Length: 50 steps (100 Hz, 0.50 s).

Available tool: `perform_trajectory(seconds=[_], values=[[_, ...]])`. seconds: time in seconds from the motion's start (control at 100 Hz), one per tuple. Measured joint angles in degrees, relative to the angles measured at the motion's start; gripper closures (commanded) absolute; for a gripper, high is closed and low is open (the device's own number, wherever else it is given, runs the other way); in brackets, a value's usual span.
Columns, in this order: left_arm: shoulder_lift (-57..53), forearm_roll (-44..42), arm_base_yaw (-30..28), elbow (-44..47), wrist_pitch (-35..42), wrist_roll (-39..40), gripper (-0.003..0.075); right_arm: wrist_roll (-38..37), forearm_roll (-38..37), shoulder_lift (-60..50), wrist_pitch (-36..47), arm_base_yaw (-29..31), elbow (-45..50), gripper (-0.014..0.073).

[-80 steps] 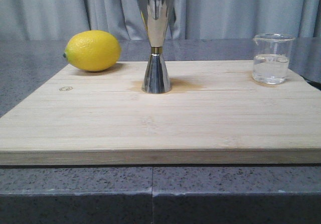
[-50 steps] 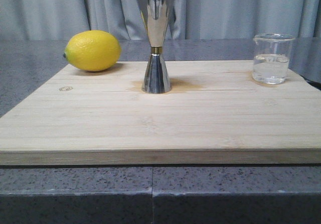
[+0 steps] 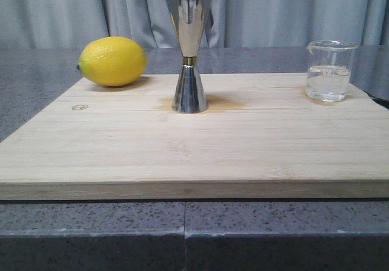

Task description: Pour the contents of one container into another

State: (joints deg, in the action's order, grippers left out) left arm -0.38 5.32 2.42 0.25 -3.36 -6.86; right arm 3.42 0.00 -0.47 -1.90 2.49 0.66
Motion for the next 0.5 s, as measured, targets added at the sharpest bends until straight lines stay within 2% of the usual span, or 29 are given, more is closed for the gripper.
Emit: perform_trajectory(seconds=[0.18, 0.29, 0.5], values=[[0.00, 0.61, 0.00, 0.00, 1.46, 0.00, 0.0739, 0.00, 0.50, 0.00, 0.57, 0.00, 0.00, 0.0666], [0.00, 2.86, 0.00, 0.00, 2.30, 0.00, 0.0739, 0.00, 4.00, 0.00, 0.13, 0.00, 0.00, 0.0666], [0.00, 4.70, 0.00, -3.52, 0.32, 0.00, 0.0739, 0.00, 6.14, 0.00, -8.45, 0.00, -6.07, 0.0666]])
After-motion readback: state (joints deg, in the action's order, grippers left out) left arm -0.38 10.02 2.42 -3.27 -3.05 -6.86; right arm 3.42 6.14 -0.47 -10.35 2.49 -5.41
